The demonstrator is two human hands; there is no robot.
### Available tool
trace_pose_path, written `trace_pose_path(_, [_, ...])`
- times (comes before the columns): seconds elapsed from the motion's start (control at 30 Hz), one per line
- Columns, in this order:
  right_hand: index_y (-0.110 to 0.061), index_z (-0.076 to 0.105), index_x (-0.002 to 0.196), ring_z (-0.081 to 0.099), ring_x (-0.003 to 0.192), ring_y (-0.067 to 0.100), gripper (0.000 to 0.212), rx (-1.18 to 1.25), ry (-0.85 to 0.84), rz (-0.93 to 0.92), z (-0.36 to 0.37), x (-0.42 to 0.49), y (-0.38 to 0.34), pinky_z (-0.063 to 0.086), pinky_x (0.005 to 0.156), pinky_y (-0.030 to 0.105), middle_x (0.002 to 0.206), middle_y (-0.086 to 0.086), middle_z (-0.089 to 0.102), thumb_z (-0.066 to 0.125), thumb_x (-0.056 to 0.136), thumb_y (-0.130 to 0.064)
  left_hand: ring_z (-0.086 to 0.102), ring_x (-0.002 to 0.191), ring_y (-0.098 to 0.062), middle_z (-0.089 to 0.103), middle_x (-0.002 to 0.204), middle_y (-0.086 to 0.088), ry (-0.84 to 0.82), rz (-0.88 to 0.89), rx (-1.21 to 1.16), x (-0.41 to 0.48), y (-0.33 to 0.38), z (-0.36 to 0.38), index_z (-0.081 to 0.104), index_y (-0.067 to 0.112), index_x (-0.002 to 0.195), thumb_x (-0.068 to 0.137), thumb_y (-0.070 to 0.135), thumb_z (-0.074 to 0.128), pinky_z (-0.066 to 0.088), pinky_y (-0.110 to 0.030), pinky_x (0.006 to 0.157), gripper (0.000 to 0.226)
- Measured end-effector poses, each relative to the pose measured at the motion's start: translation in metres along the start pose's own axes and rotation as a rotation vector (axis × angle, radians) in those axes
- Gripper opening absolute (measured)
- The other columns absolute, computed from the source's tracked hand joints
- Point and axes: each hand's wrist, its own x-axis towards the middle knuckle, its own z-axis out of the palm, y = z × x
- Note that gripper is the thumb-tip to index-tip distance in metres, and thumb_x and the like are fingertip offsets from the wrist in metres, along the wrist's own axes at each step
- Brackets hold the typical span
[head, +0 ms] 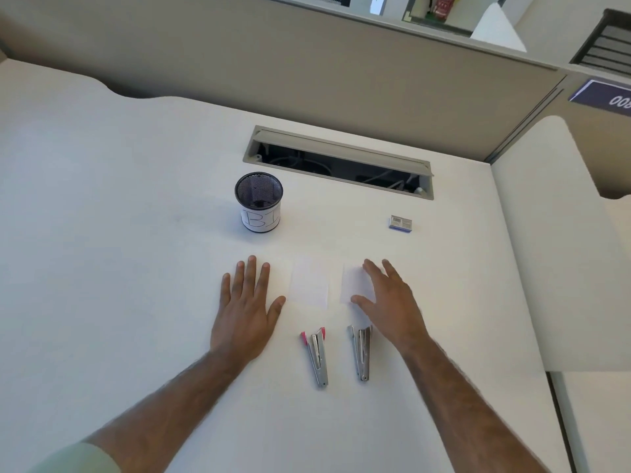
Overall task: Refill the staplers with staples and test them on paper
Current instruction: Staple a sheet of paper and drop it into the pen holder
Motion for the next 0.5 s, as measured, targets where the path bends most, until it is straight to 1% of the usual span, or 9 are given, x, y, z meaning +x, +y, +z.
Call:
trace_pose_path(0.07, [-0.021,0.035,0.153,0.034,0.147,0.026,0.069,-0.056,-0.038,0.005,0.004,0.001,0.001,0.032,0.113,0.038,0.162,0.012,0.031,0.062,0.095,-0.044,0.0,0.159,-0.03,-0.001,0.173,-0.01,-0.003,-0.006,0.003,0.0,-0.001,0.0,0.009,0.017,0.164,0.101,0.059,0.01,0.004,-0.05,0.128,0.076])
trace_pose_path(0.13, [-0.021,0.035,0.154,0.037,0.146,0.026,0.064,-0.074,-0.037,0.007,0.009,-0.001,0.0,0.031,0.115,0.038,0.162,0.011,0.031,0.058,0.098,-0.042,-0.002,0.16,-0.029,-0.002,0.173,-0.009,-0.003,-0.008,-0.006,-0.001,-0.002,0.0,0.008,0.018,0.165,0.101,0.059,0.01,0.003,-0.05,0.128,0.076])
trace_pose_path(0.23, [-0.021,0.038,0.153,0.031,0.149,0.021,0.057,-0.077,-0.001,-0.01,0.013,-0.002,-0.001,0.03,0.116,0.038,0.157,0.006,0.042,0.055,0.1,-0.038,-0.004,0.159,-0.028,-0.004,0.173,-0.008,-0.006,-0.007,-0.014,-0.001,-0.002,0.0,0.006,0.018,0.165,0.101,0.059,0.009,0.002,-0.049,0.128,0.076])
trace_pose_path(0.3, [-0.019,0.041,0.151,0.035,0.146,0.022,0.056,-0.052,0.011,-0.007,0.013,-0.002,-0.003,0.033,0.113,0.04,0.15,0.006,0.049,0.057,0.1,-0.035,-0.004,0.159,-0.028,-0.004,0.173,-0.008,-0.004,-0.008,-0.014,-0.001,-0.002,0.001,0.006,0.018,0.165,0.101,0.059,0.008,0.002,-0.049,0.129,0.076])
trace_pose_path(0.37, [-0.016,0.049,0.145,0.047,0.136,0.028,0.051,-0.042,0.045,-0.032,0.012,-0.003,-0.006,0.041,0.105,0.043,0.138,0.009,0.059,0.062,0.096,-0.027,-0.004,0.16,-0.029,-0.004,0.173,-0.008,0.003,-0.007,-0.014,-0.001,-0.002,0.001,0.007,0.018,0.165,0.101,0.059,0.009,0.002,-0.049,0.129,0.075])
trace_pose_path(0.43, [-0.011,0.06,0.133,0.058,0.121,0.033,0.043,-0.049,0.109,-0.08,0.013,-0.006,-0.009,0.049,0.094,0.047,0.12,0.011,0.068,0.068,0.091,-0.017,-0.004,0.16,-0.029,-0.004,0.173,-0.008,0.009,-0.009,-0.017,-0.001,-0.002,0.001,0.007,0.018,0.165,0.102,0.058,0.01,0.002,-0.049,0.129,0.075])
trace_pose_path(0.5, [-0.009,0.067,0.12,0.064,0.107,0.036,0.035,-0.06,0.169,-0.115,0.014,-0.007,-0.01,0.053,0.085,0.047,0.106,0.011,0.071,0.072,0.085,-0.009,-0.004,0.159,-0.028,-0.004,0.173,-0.008,0.01,-0.012,-0.025,-0.001,-0.002,0.001,0.007,0.018,0.165,0.105,0.056,0.013,0.001,-0.049,0.129,0.071])
